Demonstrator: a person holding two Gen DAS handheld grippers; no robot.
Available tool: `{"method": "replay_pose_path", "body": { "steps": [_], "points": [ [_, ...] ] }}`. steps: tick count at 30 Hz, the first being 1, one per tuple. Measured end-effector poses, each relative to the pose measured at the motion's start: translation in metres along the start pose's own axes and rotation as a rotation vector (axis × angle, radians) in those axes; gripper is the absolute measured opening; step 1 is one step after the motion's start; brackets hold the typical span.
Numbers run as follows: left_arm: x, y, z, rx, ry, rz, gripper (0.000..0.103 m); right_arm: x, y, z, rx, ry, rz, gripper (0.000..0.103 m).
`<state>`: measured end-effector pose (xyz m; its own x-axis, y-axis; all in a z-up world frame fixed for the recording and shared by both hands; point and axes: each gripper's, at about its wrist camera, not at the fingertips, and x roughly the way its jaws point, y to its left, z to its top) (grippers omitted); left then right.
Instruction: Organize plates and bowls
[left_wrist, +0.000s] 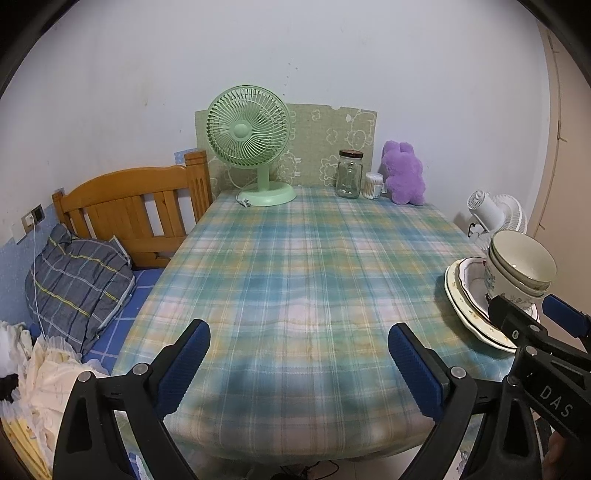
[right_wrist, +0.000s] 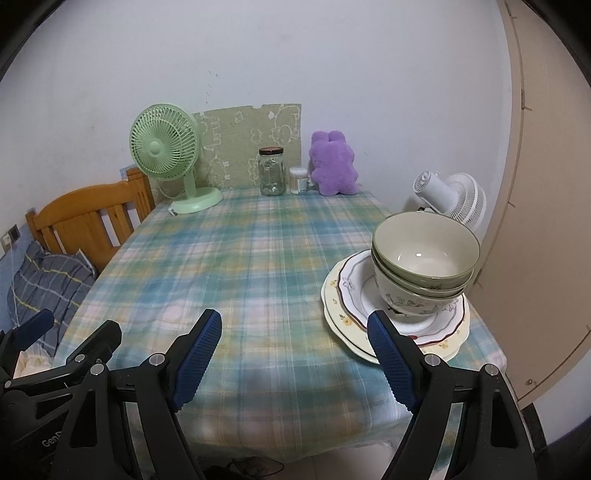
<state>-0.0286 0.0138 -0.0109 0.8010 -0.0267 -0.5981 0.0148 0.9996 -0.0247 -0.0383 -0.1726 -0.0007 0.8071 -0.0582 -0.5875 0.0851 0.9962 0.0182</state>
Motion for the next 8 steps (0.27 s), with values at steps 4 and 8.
{"method": "replay_pose_path", "body": {
  "steps": [4,8],
  "points": [
    [0.0003,-0.0002,-0.0007,0.0,0.002,0.001,0.098,-0.0007,0.0019,-0.0001,-0.003,0.002,-0.001,0.083],
    [-0.0017,0.0002,-0.0023,-0.003,0.003,0.001,0.098,-0.0013,0.0039,-0.0005,-0.006,0.006,0.0,0.083]
  ]
}}
